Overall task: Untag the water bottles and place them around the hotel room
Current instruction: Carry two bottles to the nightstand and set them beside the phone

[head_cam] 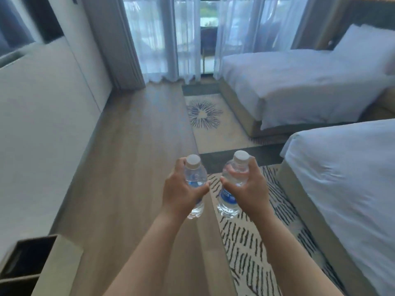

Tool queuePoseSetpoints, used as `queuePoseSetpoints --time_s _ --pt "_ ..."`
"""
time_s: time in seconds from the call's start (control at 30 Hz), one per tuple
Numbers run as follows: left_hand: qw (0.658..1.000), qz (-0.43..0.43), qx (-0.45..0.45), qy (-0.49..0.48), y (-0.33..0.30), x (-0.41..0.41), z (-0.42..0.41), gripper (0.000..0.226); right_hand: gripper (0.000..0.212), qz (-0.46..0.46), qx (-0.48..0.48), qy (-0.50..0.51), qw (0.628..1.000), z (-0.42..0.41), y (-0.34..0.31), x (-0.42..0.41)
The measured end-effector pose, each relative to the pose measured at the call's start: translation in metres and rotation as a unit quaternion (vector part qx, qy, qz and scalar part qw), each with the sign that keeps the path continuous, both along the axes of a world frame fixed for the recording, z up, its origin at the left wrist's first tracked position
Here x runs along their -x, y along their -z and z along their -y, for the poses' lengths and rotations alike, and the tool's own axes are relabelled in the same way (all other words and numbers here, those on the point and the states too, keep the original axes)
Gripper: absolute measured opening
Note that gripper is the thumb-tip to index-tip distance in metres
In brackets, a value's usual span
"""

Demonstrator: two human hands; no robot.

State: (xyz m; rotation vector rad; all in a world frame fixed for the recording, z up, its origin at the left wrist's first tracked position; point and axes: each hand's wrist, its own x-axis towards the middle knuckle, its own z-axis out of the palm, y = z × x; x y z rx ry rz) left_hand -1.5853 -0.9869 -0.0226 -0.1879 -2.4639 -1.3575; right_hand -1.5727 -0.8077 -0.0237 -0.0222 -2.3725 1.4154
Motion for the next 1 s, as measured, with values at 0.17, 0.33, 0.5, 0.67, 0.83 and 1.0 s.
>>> queuePoseSetpoints --time_s 0.17,0.33,0.5,0.67,0.83,1.0 --pt "0.998 0.011 -0.007 0.056 0.003 0.079 -0.056 0.06 0.055 -0.007 0.021 0.06 0.998 -0.054 0.0 0.055" --pt "0.995 0.024 -0.014 0.093 0.014 0.16 -0.099 0.059 0.055 0.008 0.024 0.106 0.994 -0.101 0.013 0.114" --pt "0.992 0.031 -0.016 0.12 0.028 0.264 -0.136 0.06 0.053 0.027 0.024 0.152 0.988 -0.139 0.031 0.197" --pt "0.984 0.031 -0.002 0.175 0.024 0.393 -0.178 0.058 0.052 0.026 0.024 0.19 0.981 -0.166 0.03 0.314" --pt "0.973 0.043 -0.024 0.225 0.006 0.513 -0.222 0.056 0.054 0.014 0.018 0.253 0.967 -0.203 0.01 0.417" --pt "0.966 0.062 -0.028 0.249 0.007 0.598 -0.269 0.058 0.054 0.016 0.018 0.31 0.95 -0.254 0.01 0.482"
